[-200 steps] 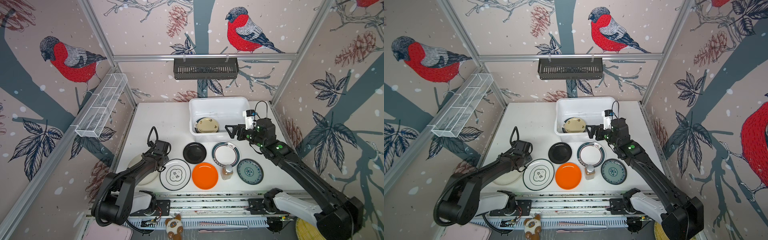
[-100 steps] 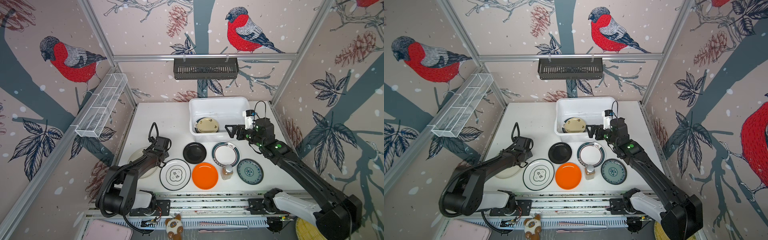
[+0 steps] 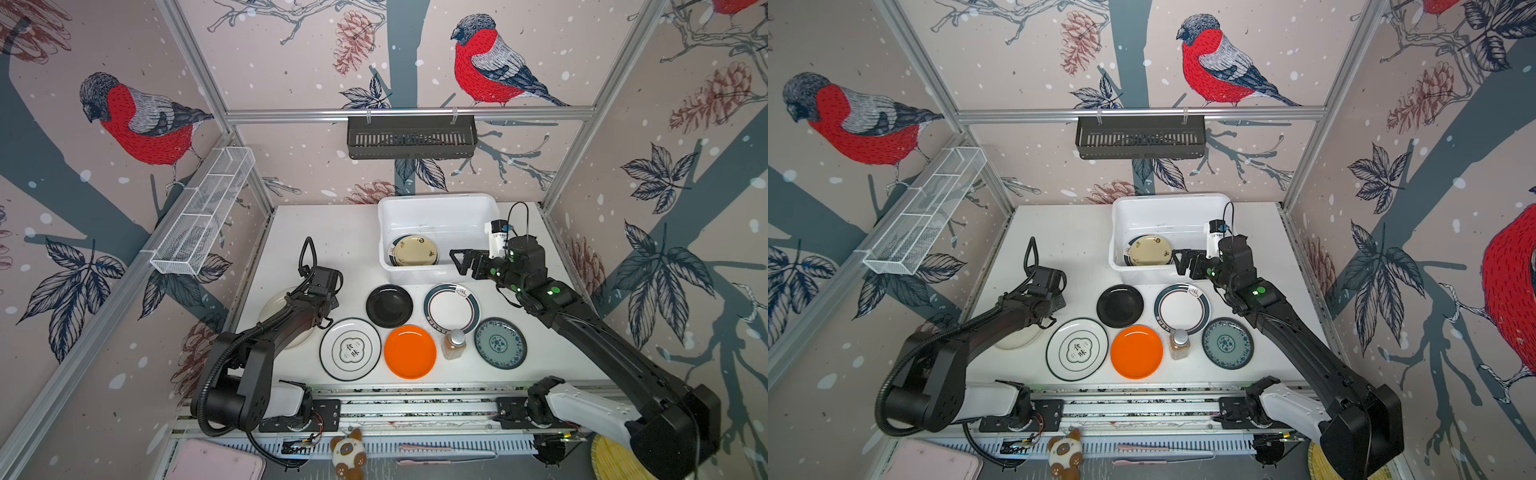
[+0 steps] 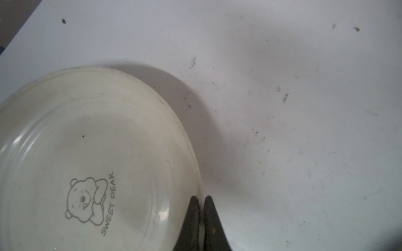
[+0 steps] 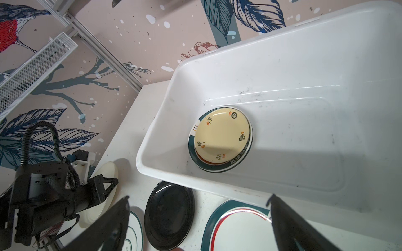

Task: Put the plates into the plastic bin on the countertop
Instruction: 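Grasp the white Sweet Bear plate's edge with the left gripper and lift it upright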

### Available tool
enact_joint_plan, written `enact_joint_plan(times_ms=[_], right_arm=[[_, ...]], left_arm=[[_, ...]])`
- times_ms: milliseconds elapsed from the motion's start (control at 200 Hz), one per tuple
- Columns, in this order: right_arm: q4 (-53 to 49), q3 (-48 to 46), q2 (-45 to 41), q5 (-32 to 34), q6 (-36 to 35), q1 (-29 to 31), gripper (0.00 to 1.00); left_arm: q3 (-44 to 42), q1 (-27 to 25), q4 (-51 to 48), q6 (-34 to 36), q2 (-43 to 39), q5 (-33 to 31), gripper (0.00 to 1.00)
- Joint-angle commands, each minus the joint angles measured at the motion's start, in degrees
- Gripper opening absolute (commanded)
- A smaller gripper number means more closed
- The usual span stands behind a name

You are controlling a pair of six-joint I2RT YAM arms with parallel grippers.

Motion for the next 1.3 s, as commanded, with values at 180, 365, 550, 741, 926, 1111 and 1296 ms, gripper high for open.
enact_joint_plan(times_ms=[180,365,550,741,926,1111,1296], right_arm=[[3.16,0.32,0.98,-2.39,1.66,0.37,1.0],[3.84,1.56,2.51,-2.27,1.79,1.3,0.99],[3.29,4.79,4.58,-0.85,3.0,3.05,1.0],[3.67,6.89,5.08,-0.1,3.84,4.65,1.0],[3.83,7.27,3.95,2.19,5.54,5.47,1.0],[3.34,7.72,2.08,3.18,6.05,5.81,0.99],[2.5,9.19,1.86,3.95,5.96,6.16,1.0]], left_arm=[[2.94,-1.39,0.74,1.78,-7.61,7.77,0.0],[7.87,-7.28,0.23,4.02,-11.96,2.35,0.0],[10.18,-15.24,6.9,7.98,-14.46,-2.34,0.0],[13.65,-22.97,12.43,16.46,-12.4,-5.21,0.0],[13.22,-26.97,22.57,24.14,-10.91,-1.23,0.0],[12.96,-30.94,32.39,30.25,-9.41,3.07,0.0],[15.12,-35.62,34.73,37.01,-5.77,8.08,0.0]])
